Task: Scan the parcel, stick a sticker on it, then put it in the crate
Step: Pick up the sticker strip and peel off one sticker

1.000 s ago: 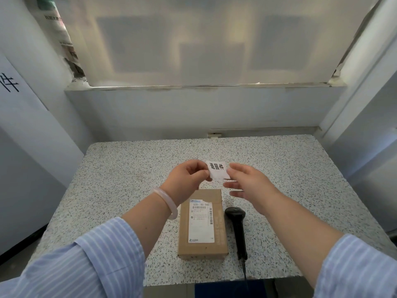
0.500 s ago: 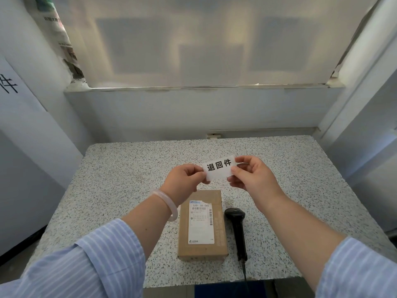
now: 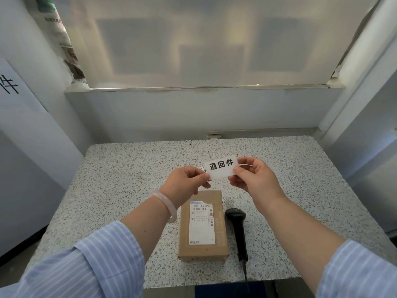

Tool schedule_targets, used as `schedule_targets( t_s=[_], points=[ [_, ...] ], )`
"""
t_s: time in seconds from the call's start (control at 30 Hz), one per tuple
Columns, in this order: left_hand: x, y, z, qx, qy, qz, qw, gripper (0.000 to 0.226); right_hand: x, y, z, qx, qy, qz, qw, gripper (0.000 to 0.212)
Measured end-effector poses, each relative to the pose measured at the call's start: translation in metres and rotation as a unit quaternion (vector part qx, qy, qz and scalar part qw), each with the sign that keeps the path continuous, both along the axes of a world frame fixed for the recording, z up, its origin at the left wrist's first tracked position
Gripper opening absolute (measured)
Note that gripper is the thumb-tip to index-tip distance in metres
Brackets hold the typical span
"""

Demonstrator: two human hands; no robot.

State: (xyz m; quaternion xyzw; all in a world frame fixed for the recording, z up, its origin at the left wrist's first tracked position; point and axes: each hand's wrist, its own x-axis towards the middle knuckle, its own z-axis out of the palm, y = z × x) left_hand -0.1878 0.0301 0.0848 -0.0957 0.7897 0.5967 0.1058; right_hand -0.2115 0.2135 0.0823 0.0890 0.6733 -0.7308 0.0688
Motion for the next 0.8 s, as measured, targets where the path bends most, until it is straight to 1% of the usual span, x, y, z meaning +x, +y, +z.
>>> schedule_targets(
  t_s=[0.17, 0.33, 0.53, 0.7, 0.8],
  points=[
    [-0.0001, 0.0016, 0.0034, 0.011, -0.005, 0.000, 1.000, 0.012, 0.0013, -0.0006, -0.0007, -0.002, -0.004, 0.001, 1.000, 0.016],
    [-0.0004, 0.0010, 0.0050, 0.028, 0.009, 0.007, 1.000, 0.014, 0.0015, -0.0001, 0.0014, -0.006, -0.007, 0.001, 1.000, 0.016],
    [-0.0005, 0.0020, 0.0063, 0.057, 0.013, 0.013, 0.998, 0.010, 0.0011, 0.0018, 0.0011, -0.006, -0.009, 0.005, 1.000, 0.016],
    [-0.0022, 0.0011, 0.0071, 0.079, -0.001, 0.022, 0.997, 0.009, -0.0001, 0.0032, 0.0015, -0.009, -0.010, 0.002, 1.000, 0.016],
    [-0.0027, 0.0020, 0.0077, 0.076, -0.005, 0.024, 0.997, 0.007, -0.0005, 0.0036, 0.0020, -0.009, -0.007, 0.005, 1.000, 0.016]
  ],
)
